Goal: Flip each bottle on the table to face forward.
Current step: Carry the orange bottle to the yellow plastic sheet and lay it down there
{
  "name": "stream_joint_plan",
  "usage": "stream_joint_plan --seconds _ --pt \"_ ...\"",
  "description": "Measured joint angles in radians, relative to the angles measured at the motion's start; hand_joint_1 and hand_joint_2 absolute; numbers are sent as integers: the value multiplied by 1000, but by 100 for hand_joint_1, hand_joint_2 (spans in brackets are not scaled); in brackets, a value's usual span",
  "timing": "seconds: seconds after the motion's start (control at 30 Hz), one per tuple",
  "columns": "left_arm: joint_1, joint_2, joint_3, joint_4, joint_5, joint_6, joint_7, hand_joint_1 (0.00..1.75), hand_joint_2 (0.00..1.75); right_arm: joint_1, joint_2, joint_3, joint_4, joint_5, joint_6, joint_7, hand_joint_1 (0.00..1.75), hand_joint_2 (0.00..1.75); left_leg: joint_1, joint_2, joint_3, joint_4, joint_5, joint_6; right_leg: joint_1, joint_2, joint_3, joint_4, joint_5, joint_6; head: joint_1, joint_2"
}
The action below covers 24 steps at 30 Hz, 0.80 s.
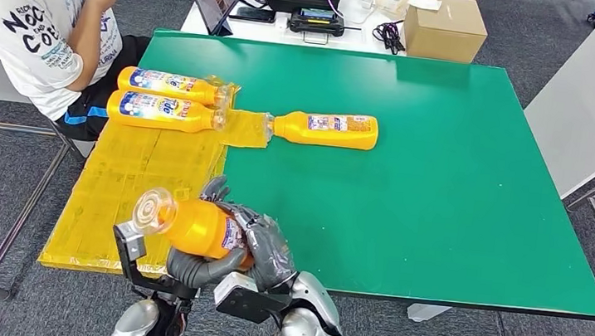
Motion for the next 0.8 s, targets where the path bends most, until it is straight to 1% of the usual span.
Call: stream_joint_plan --seconds 0.1,0.37,0.5,0.53,0.63,0.67,0.8 --pt "9 0 10 0 19 -17 2 0 175 -13 0 16 23 3 0 -1 175 175 0 0 0 0 0 0 0 0 -1 0 0 0 0 0" --pt "17 0 18 0 27 -22 6 0 175 -26 0 29 51 3 0 -2 175 175 0 0 -1 0 0 0 0 0 -1 0 0 0 0 0" --pt "17 0 19 2 70 -59 13 0 175 -29 0 31 59 5 1 -1 175 175 0 1 -1 0 0 0 0 0 -1 0 0 0 0 0" --pt "18 0 20 4 88 -74 15 26 175 -31 0 32 63 7 1 -1 175 175 0 1 -1 0 0 0 0 1 -1 0 0 0 0 0" --pt "19 0 25 6 136 -109 19 157 175 -41 0 38 80 19 1 0 175 175 0 2 -1 0 0 0 0 1 -1 0 0 0 0 0" --pt "19 0 26 6 146 -114 19 175 175 -45 0 40 85 22 1 0 175 175 0 2 -1 0 0 0 0 2 -1 0 0 0 0 0" --pt "23 0 33 6 156 -108 19 175 175 -52 0 44 99 27 0 1 175 175 0 3 -1 0 0 0 0 2 -2 0 0 0 0 0"
